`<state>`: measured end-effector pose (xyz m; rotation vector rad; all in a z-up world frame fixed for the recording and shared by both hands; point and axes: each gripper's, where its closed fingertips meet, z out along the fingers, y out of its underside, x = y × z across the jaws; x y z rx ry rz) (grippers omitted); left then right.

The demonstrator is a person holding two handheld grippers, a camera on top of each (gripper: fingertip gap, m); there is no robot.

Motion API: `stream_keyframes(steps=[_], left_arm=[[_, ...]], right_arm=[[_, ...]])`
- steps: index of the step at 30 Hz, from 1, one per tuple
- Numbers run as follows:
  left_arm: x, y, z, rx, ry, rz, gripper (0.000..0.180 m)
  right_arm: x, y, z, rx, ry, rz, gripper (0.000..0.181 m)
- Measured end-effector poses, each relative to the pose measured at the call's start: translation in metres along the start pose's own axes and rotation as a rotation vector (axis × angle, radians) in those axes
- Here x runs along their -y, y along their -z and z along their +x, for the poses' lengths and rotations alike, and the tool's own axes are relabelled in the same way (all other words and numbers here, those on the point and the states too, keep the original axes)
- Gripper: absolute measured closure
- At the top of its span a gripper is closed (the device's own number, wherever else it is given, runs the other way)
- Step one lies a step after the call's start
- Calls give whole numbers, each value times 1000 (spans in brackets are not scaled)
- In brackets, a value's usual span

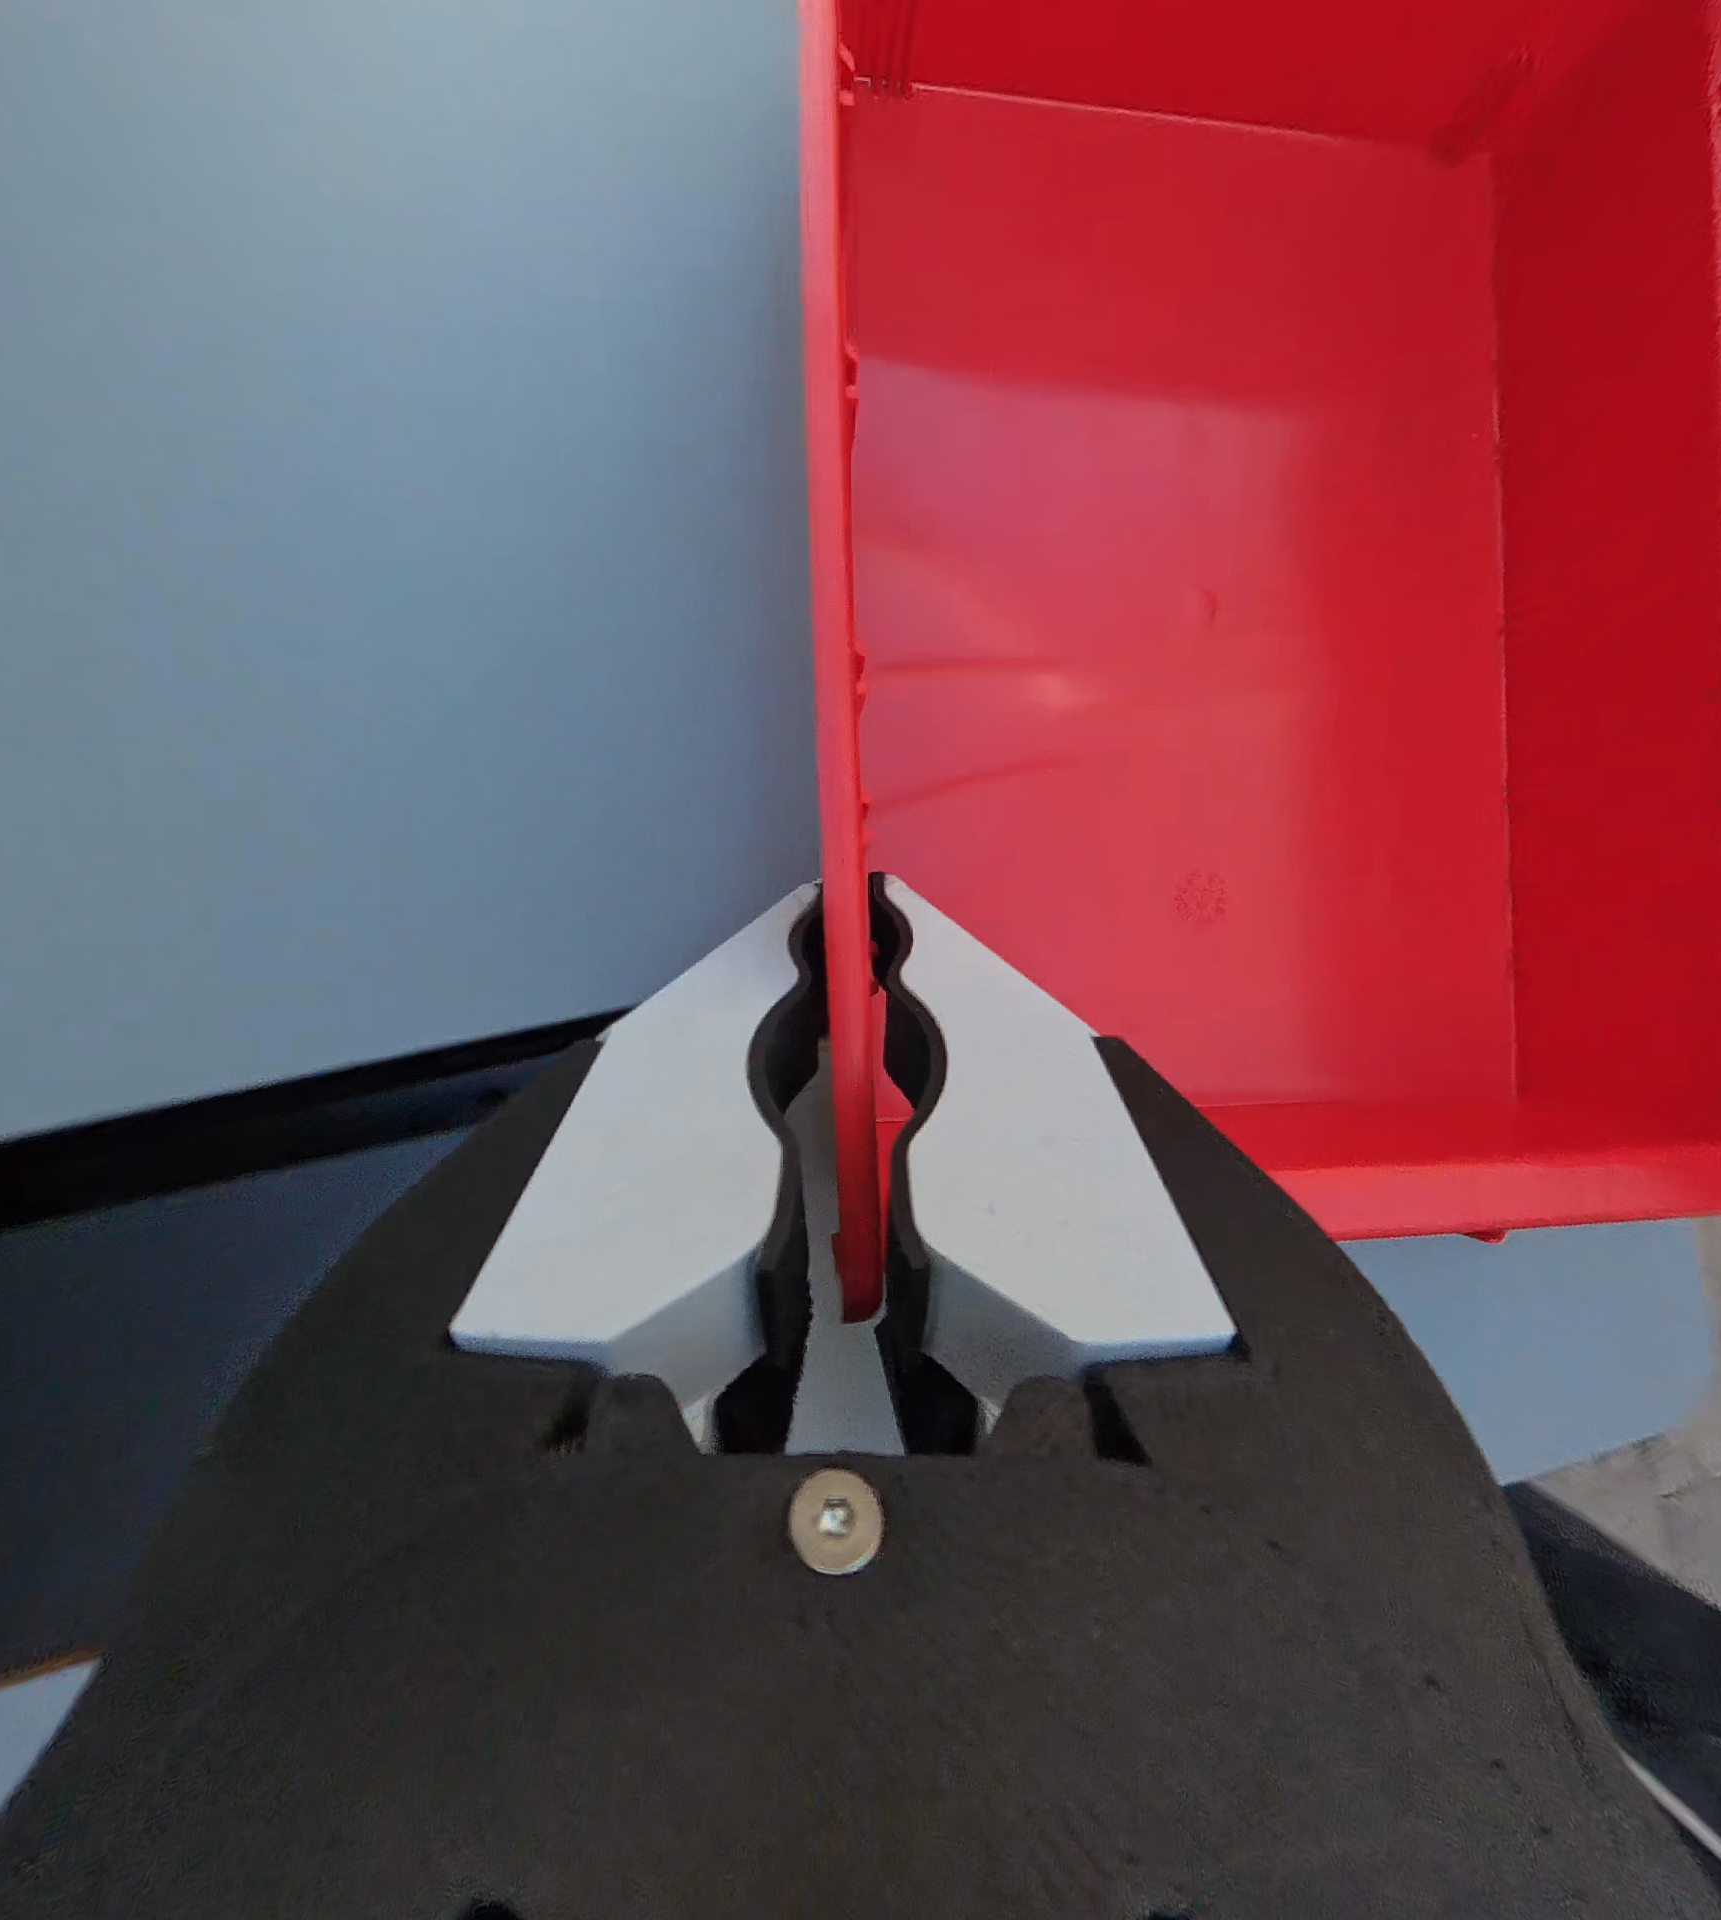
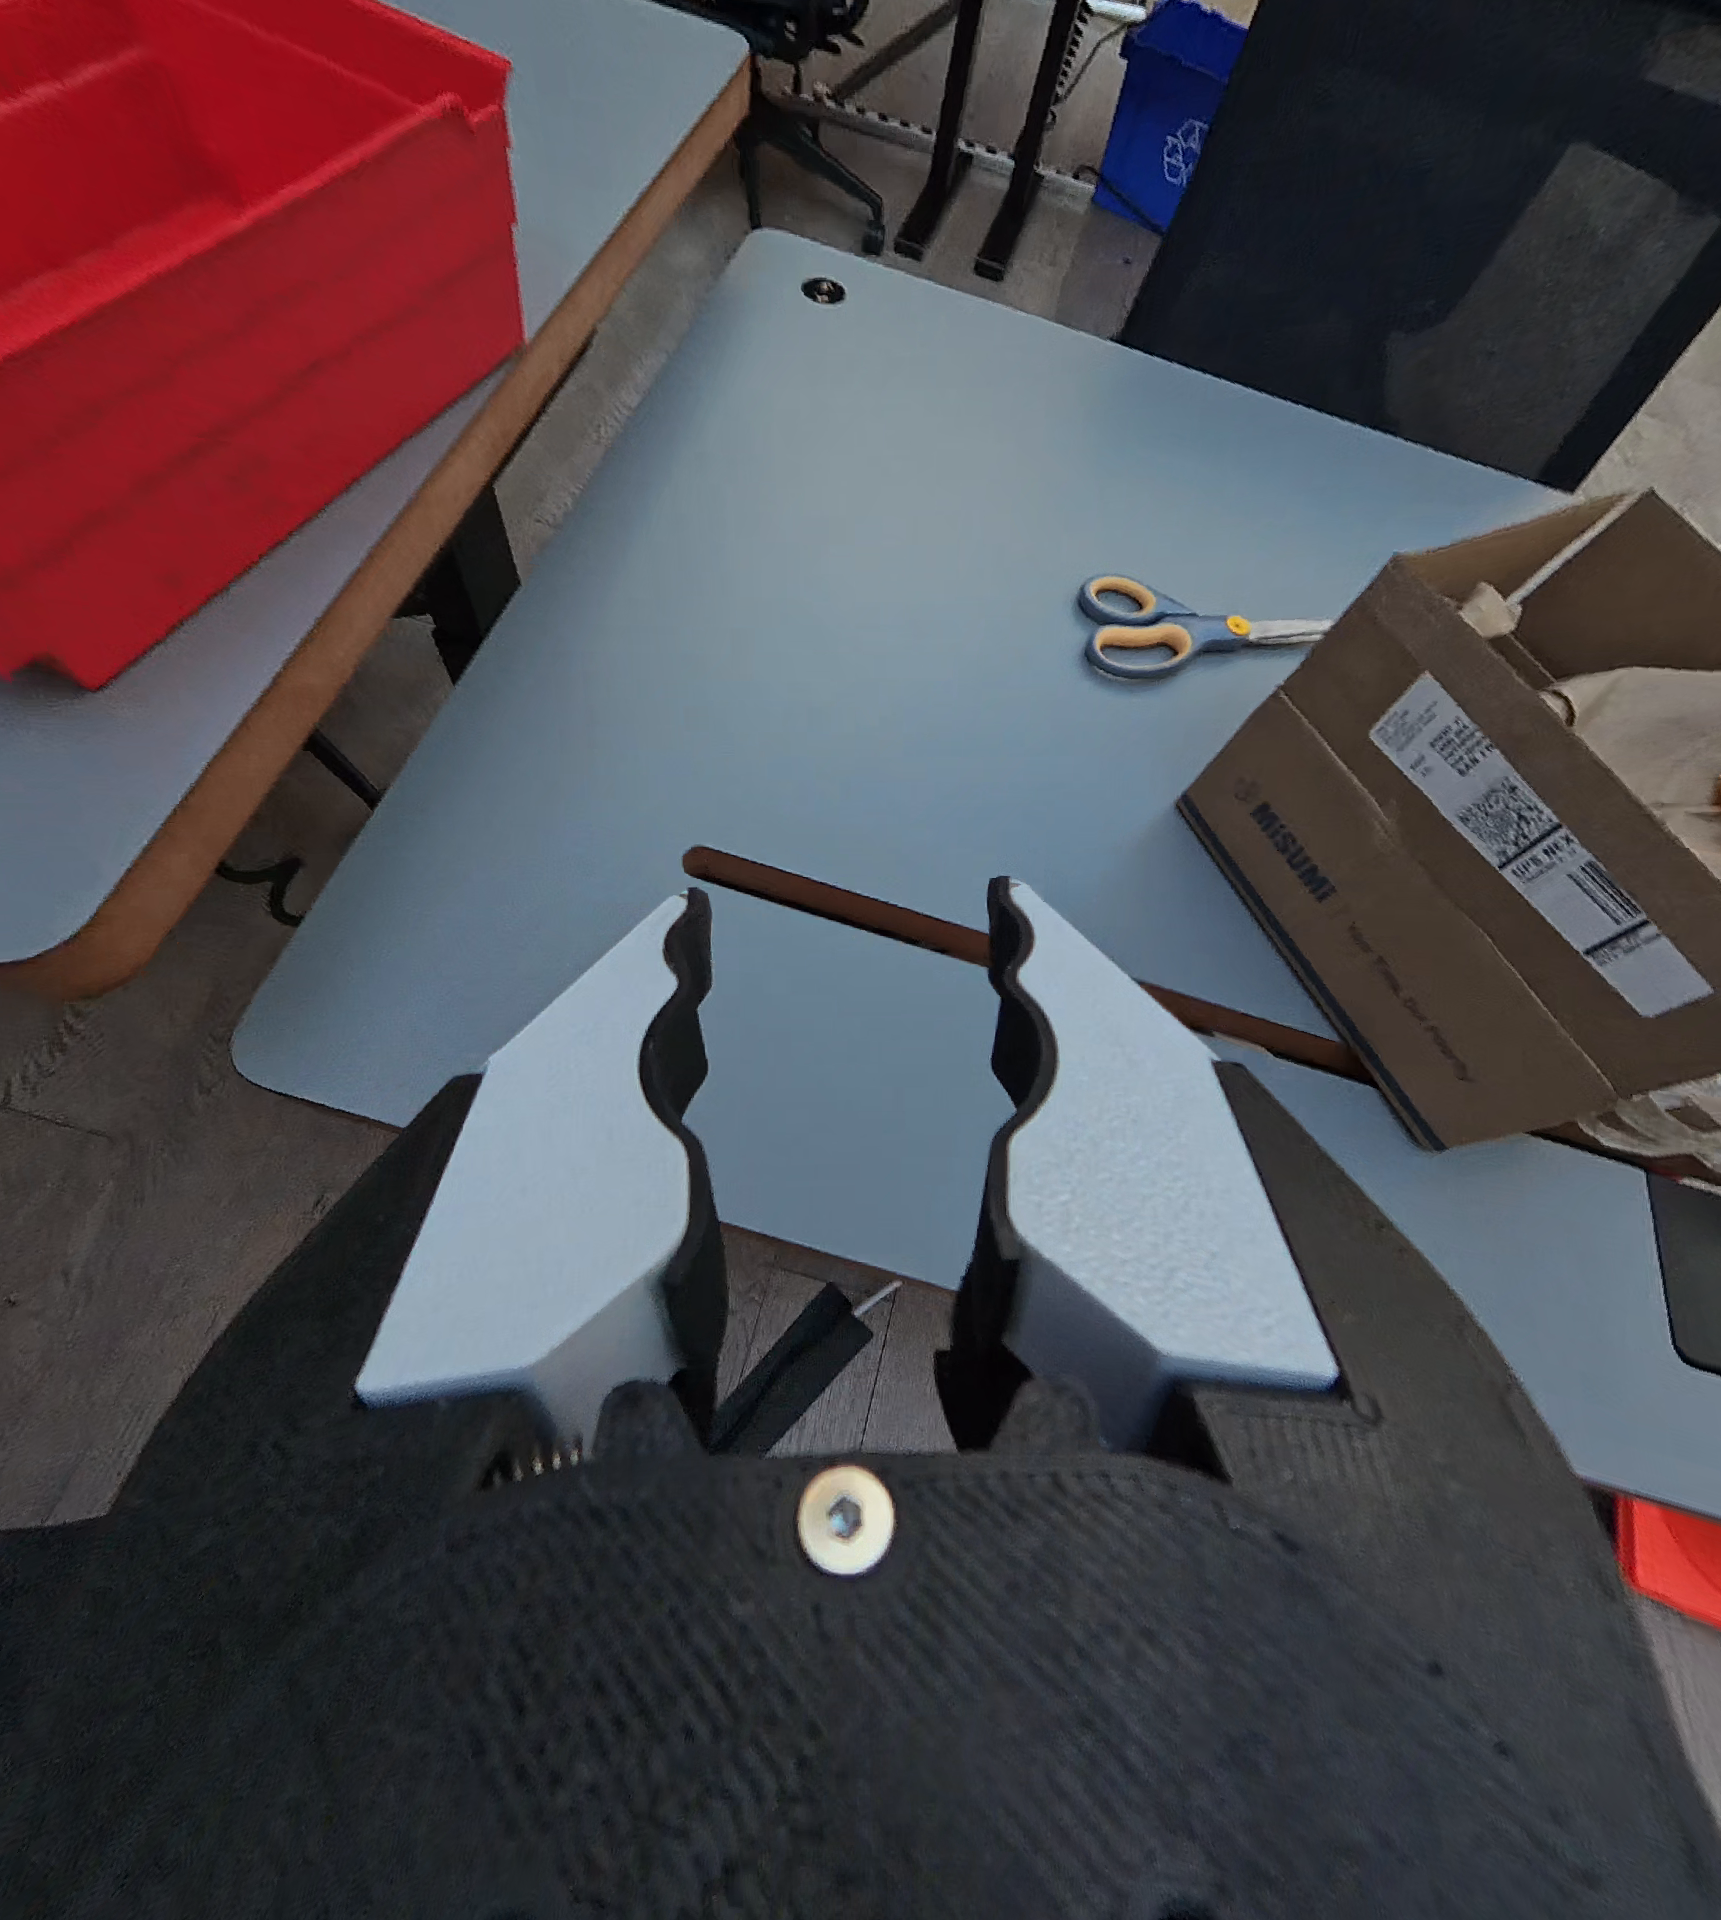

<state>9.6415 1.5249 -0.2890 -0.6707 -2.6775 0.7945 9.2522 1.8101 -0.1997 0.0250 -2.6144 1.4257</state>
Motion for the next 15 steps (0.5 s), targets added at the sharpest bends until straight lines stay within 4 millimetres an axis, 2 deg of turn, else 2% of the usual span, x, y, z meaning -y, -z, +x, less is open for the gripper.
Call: stream_keyframes(steps=[3,7,11,14,15], left_arm=[[-19,10,25,5,120,46,174],[-37,18,53,62,121,89,173],[-39,18,58,102,98,83,174],[-35,21,63,54,153,102,161],[-30,28,60,66,182,143,141]], right_arm=[[-17,5,16,-44,-81,-30,130],[-38,7,25,-72,-167,-63,132],[-49,9,39,-80,-182,-84,133],[-50,17,71,-111,-152,-68,133],[-49,21,86,-125,-136,-60,132]])
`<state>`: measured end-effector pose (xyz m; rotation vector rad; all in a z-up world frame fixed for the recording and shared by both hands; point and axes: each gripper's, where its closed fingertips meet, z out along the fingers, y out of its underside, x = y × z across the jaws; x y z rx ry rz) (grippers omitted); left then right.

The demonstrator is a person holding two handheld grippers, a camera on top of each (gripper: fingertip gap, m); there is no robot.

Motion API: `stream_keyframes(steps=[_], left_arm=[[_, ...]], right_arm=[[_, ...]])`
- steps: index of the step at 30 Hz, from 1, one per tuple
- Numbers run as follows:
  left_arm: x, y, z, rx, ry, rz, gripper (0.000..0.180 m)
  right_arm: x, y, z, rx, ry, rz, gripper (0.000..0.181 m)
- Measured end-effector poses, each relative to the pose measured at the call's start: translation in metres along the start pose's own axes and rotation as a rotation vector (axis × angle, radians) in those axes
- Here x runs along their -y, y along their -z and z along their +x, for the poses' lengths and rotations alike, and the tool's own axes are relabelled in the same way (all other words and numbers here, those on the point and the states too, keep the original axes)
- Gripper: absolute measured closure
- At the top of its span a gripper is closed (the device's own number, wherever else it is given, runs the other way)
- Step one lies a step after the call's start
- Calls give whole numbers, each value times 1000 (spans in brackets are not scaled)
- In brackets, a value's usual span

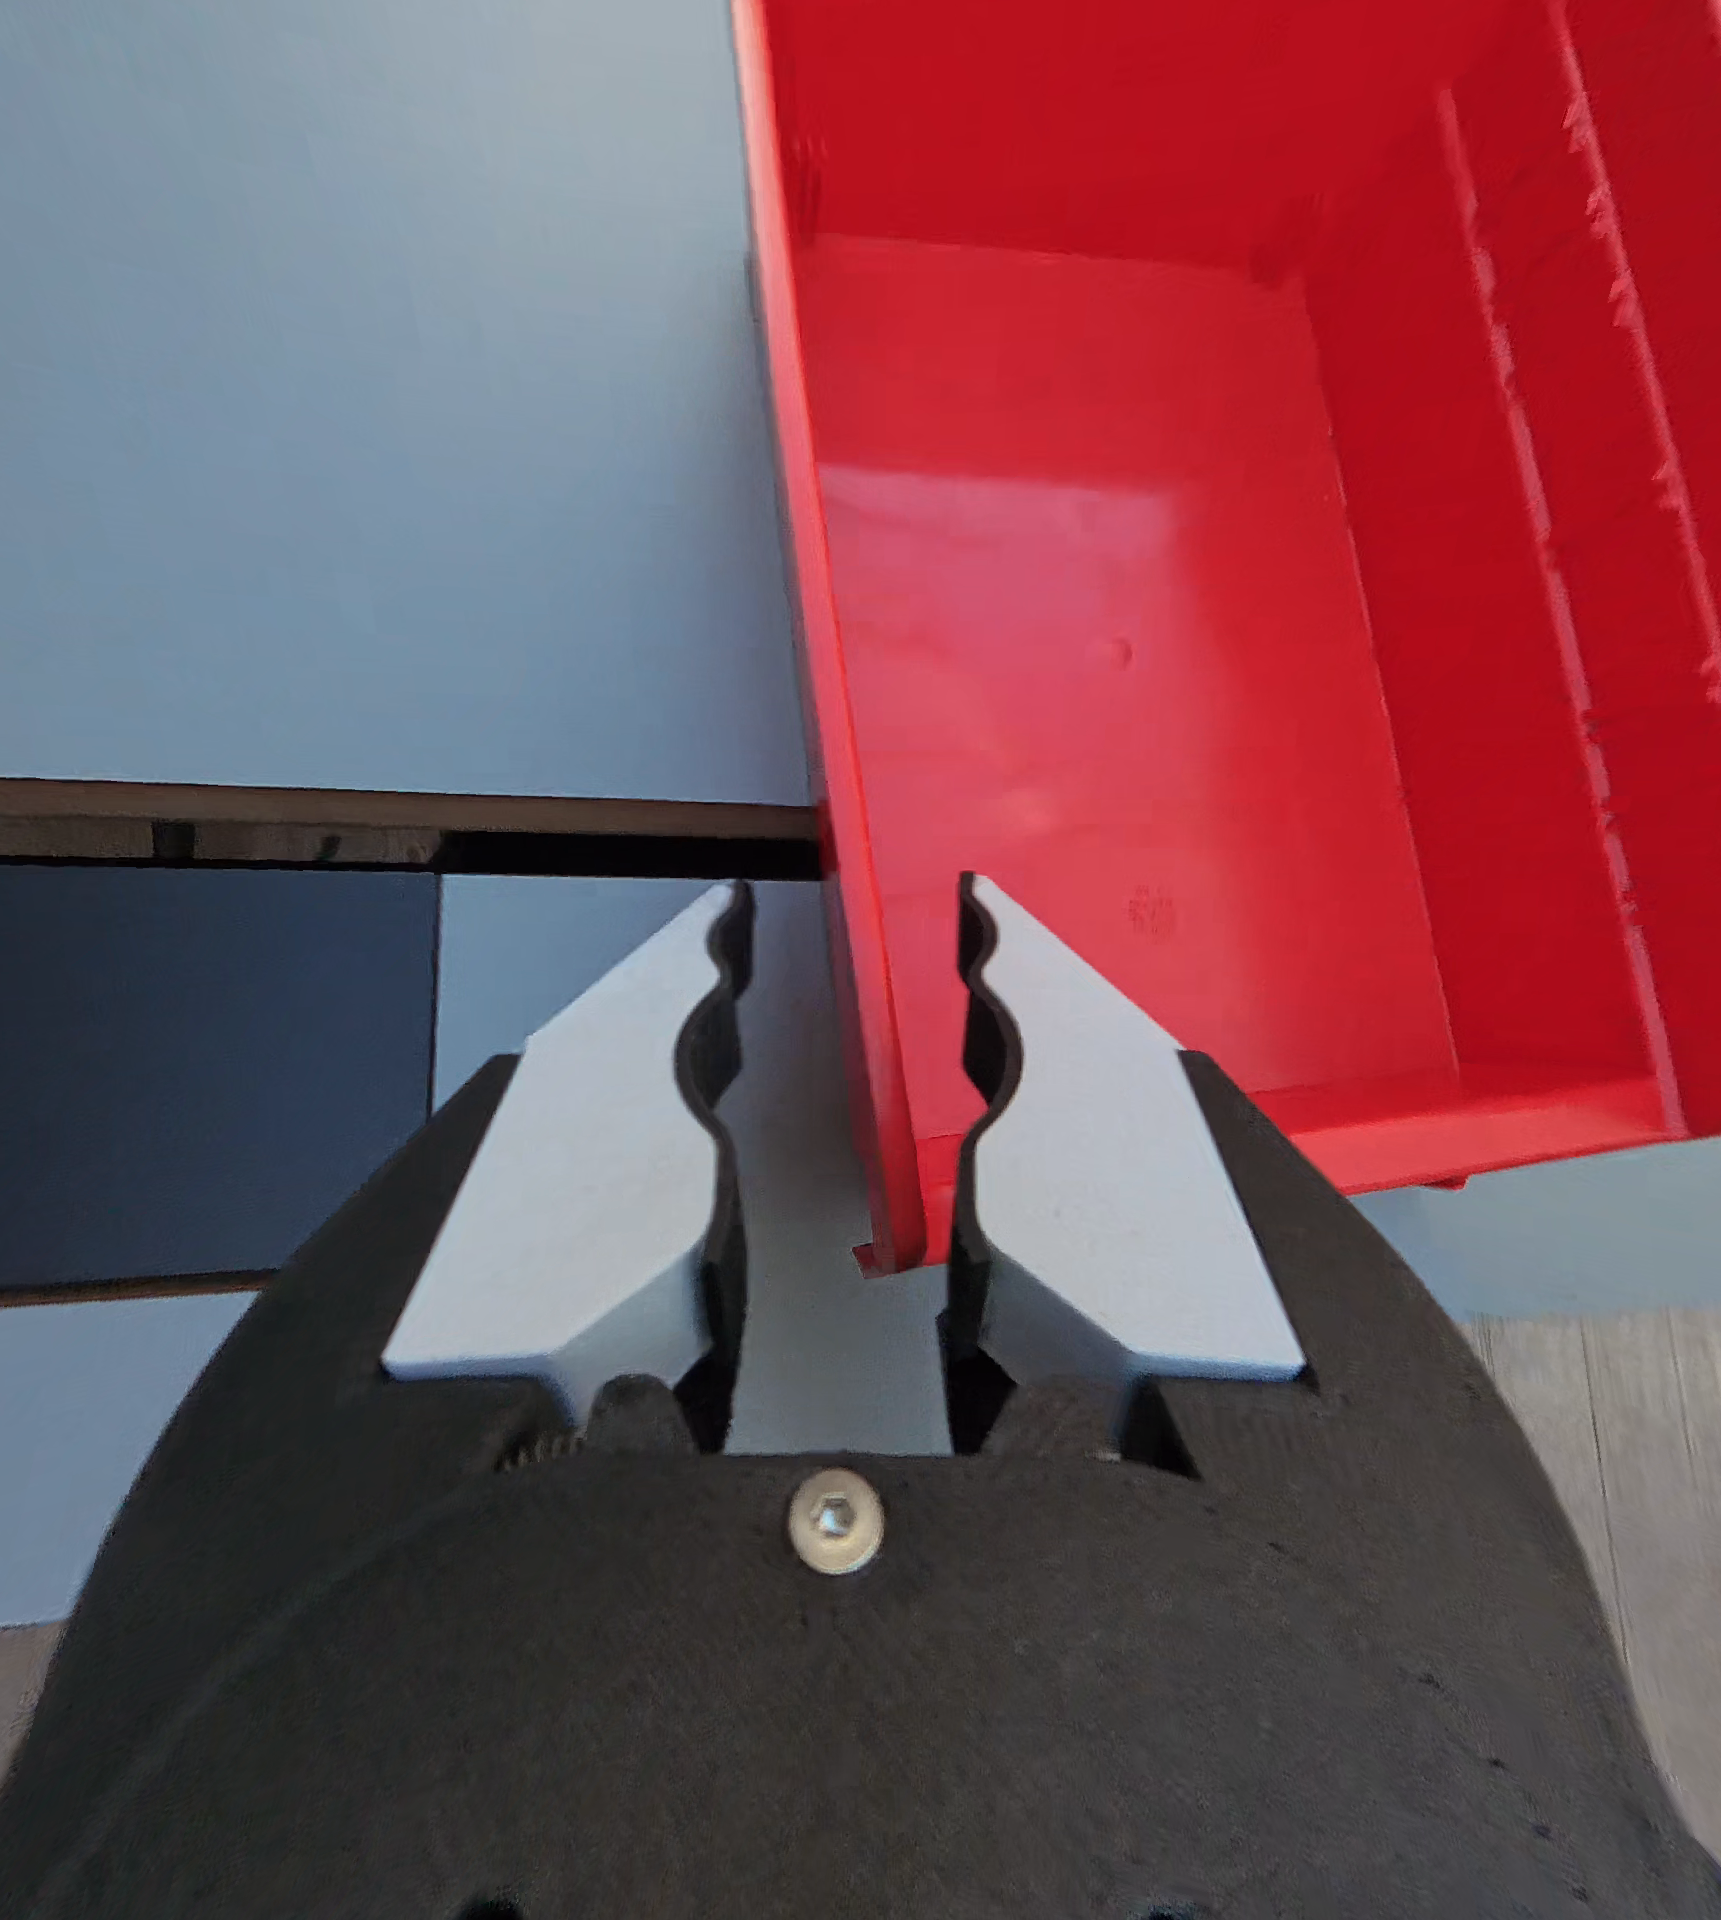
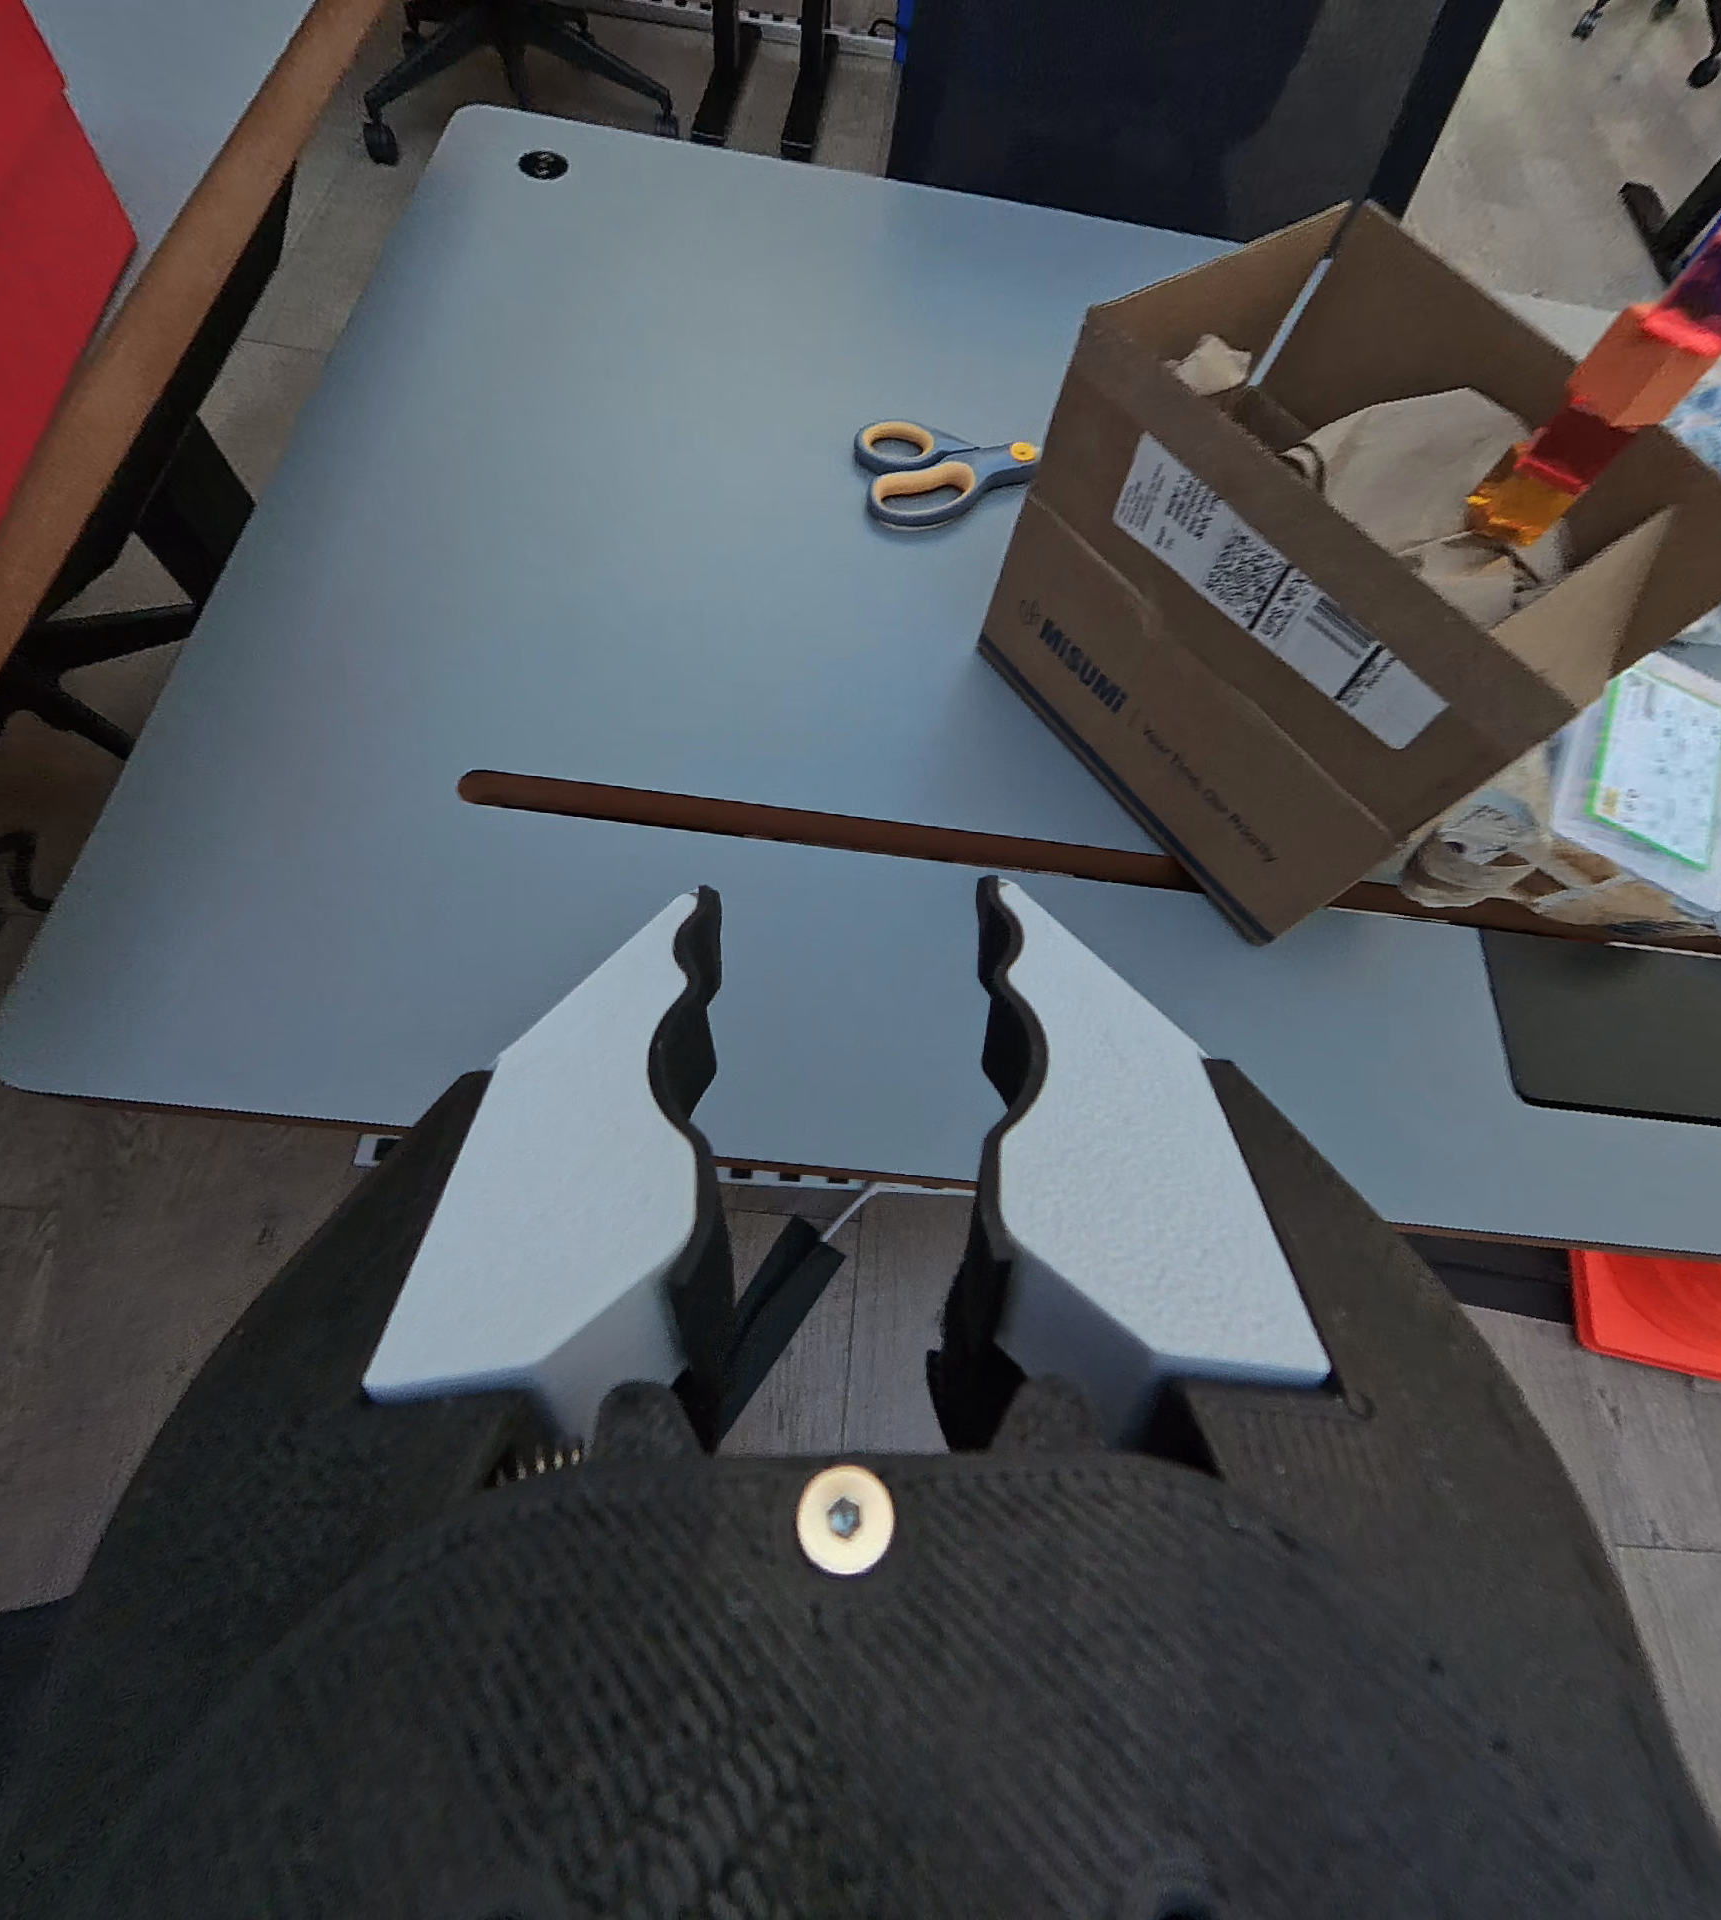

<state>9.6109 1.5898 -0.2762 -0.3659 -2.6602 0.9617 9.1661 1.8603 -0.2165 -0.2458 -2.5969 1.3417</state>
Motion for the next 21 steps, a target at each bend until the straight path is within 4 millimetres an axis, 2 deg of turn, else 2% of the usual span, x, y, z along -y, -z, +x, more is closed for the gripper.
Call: stream_keyframes(steps=[2,3,4,5,7,9,12,14,15,17,21], left_arm=[[24,28,-2,46,25,143,137],[40,48,4,63,7,233,137],[56,67,19,64,-28,316,139],[69,83,43,38,-76,378,142],[88,103,114,-81,-177,442,141],[97,114,204,-256,-249,487,137],[100,123,340,-572,-304,545,139],[96,118,411,-706,-362,523,140],[93,114,441,-745,-405,499,141],[90,106,486,-748,-509,466,142],[86,91,551,-742,-689,398,144]], right_arm=[[7,9,36,-24,31,35,130],[12,14,56,-37,47,62,129],[17,18,76,-45,66,90,129],[23,22,95,-41,84,120,128],[34,26,133,-13,114,178,125],[42,23,165,52,130,209,120],[63,16,203,188,88,280,116],[76,5,220,281,80,308,112],[81,-2,227,316,85,320,112],[90,-21,240,370,110,343,112],[107,-71,255,480,140,390,115]])
